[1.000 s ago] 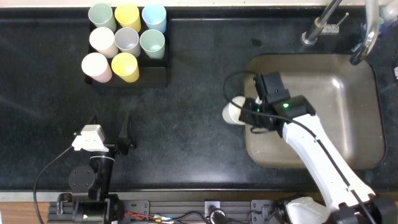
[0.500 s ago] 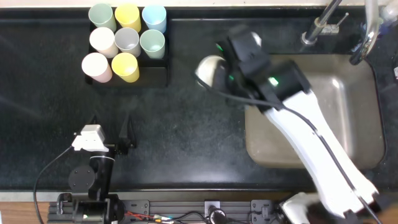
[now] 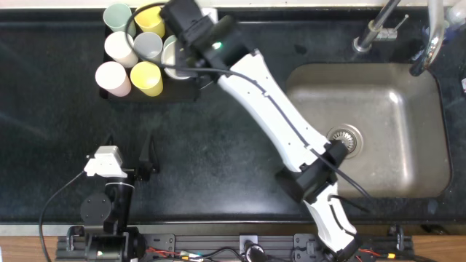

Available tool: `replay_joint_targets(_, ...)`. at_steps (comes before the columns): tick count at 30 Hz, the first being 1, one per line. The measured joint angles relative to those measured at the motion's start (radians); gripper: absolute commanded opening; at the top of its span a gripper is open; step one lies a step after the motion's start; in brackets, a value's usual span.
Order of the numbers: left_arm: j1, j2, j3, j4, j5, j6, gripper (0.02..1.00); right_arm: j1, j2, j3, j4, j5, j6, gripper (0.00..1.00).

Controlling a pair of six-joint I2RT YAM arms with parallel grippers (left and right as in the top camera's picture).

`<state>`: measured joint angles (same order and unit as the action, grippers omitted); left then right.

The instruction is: Store Cups

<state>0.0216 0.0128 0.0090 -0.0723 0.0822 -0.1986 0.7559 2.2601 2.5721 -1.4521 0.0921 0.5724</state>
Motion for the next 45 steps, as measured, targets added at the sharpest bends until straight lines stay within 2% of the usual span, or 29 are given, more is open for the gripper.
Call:
replay_joint_targets(9,0.0,0.0,0.0,0.0,0.0,0.0,1.0,0.024,0.076,0.0,0.019,-0.014,-0.005,0.049)
replay_joint_targets(20,0.0,0.0,0.0,0.0,0.0,0.0,0.998,-0.013,0.079,-0.001,0.024,0.046,0.015,0.047)
replay_joint_targets(45,0.0,0.0,0.0,0.0,0.0,0.0,1.0,-0.009,0.135,-0.114,0.138,0.053,0.026,0.045)
